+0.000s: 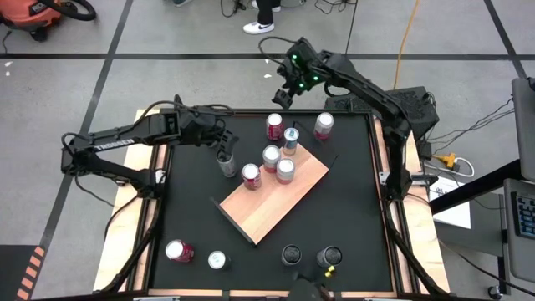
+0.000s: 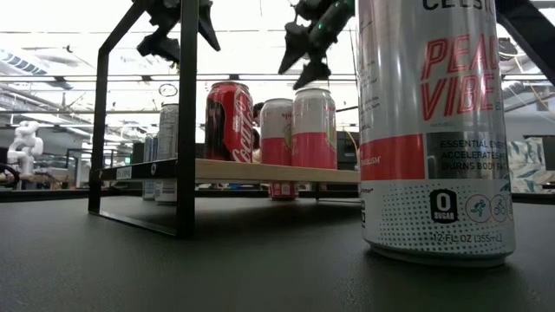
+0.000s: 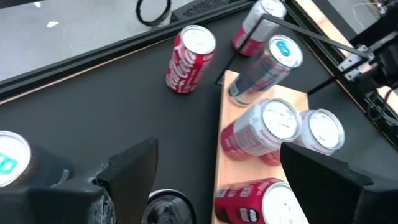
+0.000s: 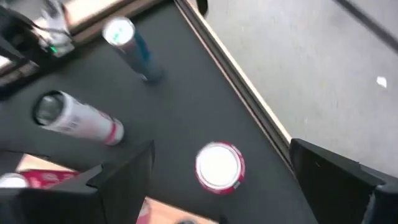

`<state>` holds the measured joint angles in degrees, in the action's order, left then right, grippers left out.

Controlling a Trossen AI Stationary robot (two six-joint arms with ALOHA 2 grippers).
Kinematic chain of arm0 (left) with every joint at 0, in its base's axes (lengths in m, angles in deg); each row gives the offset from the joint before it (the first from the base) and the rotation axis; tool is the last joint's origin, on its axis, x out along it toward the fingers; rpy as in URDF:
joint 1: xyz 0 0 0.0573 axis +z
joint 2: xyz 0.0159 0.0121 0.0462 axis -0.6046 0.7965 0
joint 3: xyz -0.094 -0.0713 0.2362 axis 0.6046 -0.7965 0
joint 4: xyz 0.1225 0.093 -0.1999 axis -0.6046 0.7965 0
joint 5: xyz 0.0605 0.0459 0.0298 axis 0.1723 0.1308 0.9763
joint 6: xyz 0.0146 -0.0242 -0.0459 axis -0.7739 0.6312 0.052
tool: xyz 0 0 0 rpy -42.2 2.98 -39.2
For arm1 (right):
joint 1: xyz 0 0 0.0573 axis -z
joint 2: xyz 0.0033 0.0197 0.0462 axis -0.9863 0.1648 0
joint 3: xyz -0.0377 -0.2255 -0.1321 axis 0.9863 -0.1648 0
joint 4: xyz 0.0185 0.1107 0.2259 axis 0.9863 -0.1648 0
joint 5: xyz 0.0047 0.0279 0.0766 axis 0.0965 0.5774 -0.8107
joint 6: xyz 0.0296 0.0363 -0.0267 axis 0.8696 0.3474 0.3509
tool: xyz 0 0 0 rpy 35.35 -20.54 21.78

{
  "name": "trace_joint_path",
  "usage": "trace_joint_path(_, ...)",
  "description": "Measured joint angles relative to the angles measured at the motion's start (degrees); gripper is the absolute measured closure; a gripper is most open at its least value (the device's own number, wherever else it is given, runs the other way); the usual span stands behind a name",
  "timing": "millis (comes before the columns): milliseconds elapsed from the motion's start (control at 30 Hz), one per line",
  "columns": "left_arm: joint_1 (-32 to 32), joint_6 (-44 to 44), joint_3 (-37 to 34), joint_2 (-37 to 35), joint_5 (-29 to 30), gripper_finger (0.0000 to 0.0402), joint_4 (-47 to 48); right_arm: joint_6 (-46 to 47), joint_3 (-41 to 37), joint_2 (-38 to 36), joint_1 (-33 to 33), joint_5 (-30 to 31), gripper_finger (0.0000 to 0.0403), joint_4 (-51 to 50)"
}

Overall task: Place canned beverage on shelf
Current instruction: Put the top red white soda can on the shelf aligned with the other red white soda can

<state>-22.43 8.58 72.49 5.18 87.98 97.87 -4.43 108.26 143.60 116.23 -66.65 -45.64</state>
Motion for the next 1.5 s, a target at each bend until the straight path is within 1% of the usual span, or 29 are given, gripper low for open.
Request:
trace_joint_path(67, 0.4, 0.1, 0.0, 0.0, 0.0, 0.0063, 0.9, 0.4, 0.0, 1.3, 0.3, 0.4, 0.0053, -0.9)
trace_joint_path(167, 0.6, 1.1, 0.0, 0.0, 0.1, 0.0063, 3.1, 3.6, 0.0, 2.6, 0.3, 2.1, 0.0053, -0.7)
trace_joint_path(300, 0.6, 0.1, 0.0, 0.0, 0.0, 0.0063, 4.7, 7.3, 0.0, 2.2, -0.7, 2.7, 0.0053, -0.7)
trace_joint_path(533, 0.6, -4.9, 0.0, 0.0, -2.0, 0.0063, 7.0, 12.4, 0.0, 1.1, -3.9, 3.7, 0.0053, -2.5)
trace_joint_path(667, 0.6, -4.3, 0.0, 0.0, -3.5, 0.0063, 9.4, 14.8, 0.0, 1.0, -5.9, 6.0, 0.0053, -5.0)
trace_joint_path(767, 0.5, -2.9, 0.0, 0.0, -3.4, 0.0063, 10.9, 15.8, 0.0, 1.0, -7.5, 7.3, 0.0053, -5.2)
trace_joint_path(967, 0.5, -1.6, 0.0, 0.0, -1.9, 0.0063, 9.8, 13.4, 0.0, 1.0, -9.3, 10.5, 0.0053, -4.9)
trace_joint_path(1133, 0.2, -1.8, 0.0, -0.3, -2.1, 0.0063, 9.5, 12.8, 0.0, 1.0, -8.7, 10.5, 0.0053, -5.2)
trace_joint_path(1267, 0.2, -2.6, 0.0, -0.3, -2.5, 0.0063, 9.0, 9.9, 0.0, 1.0, -7.2, 10.4, 0.0053, -6.6)
trace_joint_path(1500, 0.2, -3.5, 0.0, -0.3, -4.3, 0.0063, 9.1, 3.8, 0.0, 1.0, -2.8, 10.4, 0.0053, -14.4)
